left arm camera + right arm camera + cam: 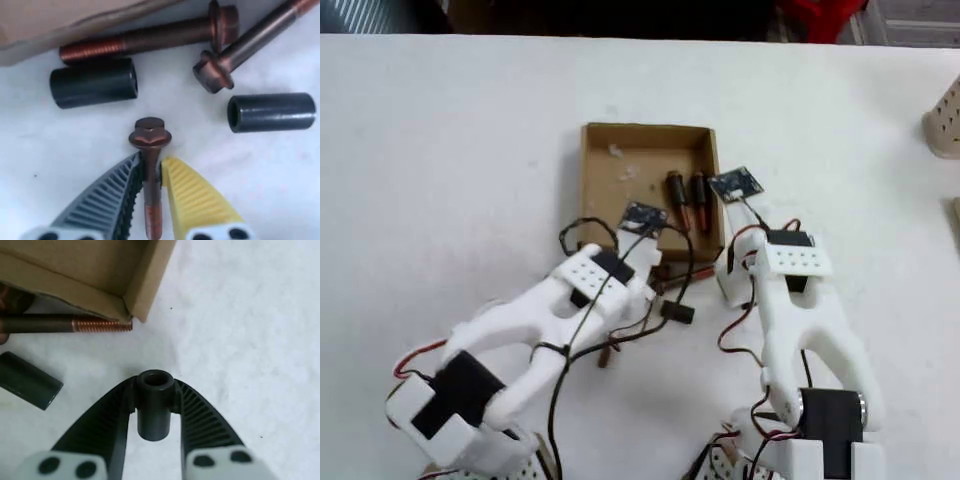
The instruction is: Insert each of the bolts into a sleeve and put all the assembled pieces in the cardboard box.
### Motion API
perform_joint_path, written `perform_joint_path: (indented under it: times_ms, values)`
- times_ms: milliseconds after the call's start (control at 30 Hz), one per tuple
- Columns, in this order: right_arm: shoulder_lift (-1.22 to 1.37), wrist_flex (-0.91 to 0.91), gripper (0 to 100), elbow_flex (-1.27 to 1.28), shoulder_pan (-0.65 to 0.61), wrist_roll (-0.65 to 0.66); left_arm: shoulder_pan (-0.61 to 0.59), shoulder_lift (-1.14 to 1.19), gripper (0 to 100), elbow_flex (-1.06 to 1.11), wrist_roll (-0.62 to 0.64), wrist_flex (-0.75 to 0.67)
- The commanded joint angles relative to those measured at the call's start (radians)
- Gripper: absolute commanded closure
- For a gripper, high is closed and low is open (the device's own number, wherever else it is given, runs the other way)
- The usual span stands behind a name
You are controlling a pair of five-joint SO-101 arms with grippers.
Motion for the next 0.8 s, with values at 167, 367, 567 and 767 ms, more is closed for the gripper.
perform_joint_path:
  times_ms: [167,367,567,767]
  values:
    - [-0.035,-0.013,98.1,-0.008,0.008,0.017,-0.168,-0.004,98,-0.071,-0.038,0.034]
    - [-0.035,-0.013,98.1,-0.006,0.007,0.017,-0.234,-0.005,98,-0.104,-0.046,0.032]
    - [-0.035,-0.025,98.1,0.006,0.005,0.017,-0.236,-0.005,98,-0.094,-0.052,0.003]
    - [-0.035,-0.028,98.1,0.008,0.007,0.017,-0.344,-0.143,98,-0.06,-0.13,-0.011]
